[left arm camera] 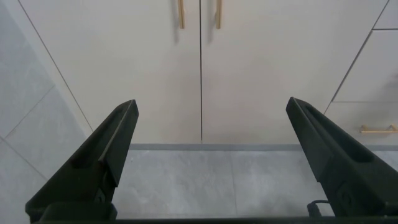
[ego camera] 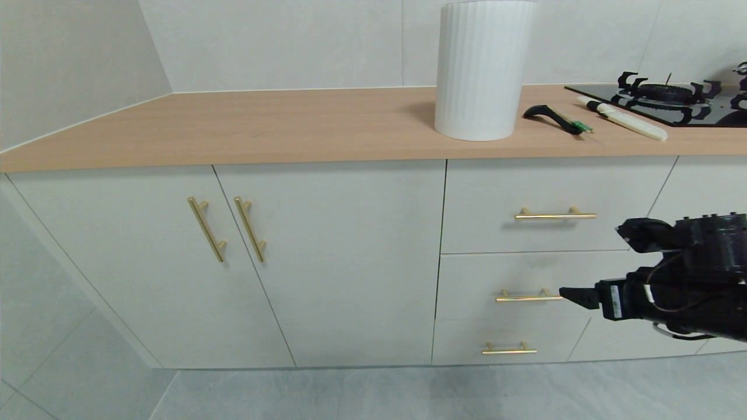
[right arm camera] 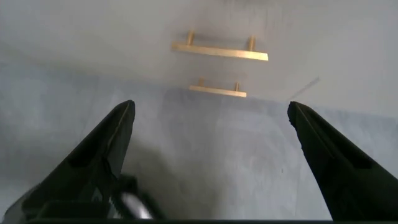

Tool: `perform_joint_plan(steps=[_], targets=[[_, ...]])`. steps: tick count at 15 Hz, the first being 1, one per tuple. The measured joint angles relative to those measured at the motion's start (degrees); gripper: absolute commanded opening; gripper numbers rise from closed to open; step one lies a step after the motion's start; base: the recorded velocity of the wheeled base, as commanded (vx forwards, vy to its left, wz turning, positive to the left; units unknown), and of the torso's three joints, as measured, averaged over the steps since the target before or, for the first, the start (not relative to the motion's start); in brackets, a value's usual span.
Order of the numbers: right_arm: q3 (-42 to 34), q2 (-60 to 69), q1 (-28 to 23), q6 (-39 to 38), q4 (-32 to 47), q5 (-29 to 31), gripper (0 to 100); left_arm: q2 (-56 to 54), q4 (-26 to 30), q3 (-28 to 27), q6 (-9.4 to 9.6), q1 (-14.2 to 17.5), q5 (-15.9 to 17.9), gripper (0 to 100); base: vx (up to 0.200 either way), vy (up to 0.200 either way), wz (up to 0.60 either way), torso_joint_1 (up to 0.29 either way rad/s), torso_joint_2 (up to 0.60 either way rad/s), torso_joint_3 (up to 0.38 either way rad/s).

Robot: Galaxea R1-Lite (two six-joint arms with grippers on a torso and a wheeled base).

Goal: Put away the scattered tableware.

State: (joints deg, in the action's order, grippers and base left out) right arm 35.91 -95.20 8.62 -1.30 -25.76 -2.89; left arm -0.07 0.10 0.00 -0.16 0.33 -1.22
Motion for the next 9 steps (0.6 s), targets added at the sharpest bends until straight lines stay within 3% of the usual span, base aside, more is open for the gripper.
perform_joint_plan(steps=[5,9], targets=[[2.3,-16.3,0.0,0.3,-19.2,3.6,100,0.0,0.0,0.0,0.0,0.0,0.0,100,0.0,0.0,0.0,0.0,0.0,0.0],[1.8,-24.5,0.3,0.3,-27.5,8.3,100,0.0,0.0,0.0,0.0,0.0,0.0,100,0.0,0.0,0.0,0.0,0.0,0.0]])
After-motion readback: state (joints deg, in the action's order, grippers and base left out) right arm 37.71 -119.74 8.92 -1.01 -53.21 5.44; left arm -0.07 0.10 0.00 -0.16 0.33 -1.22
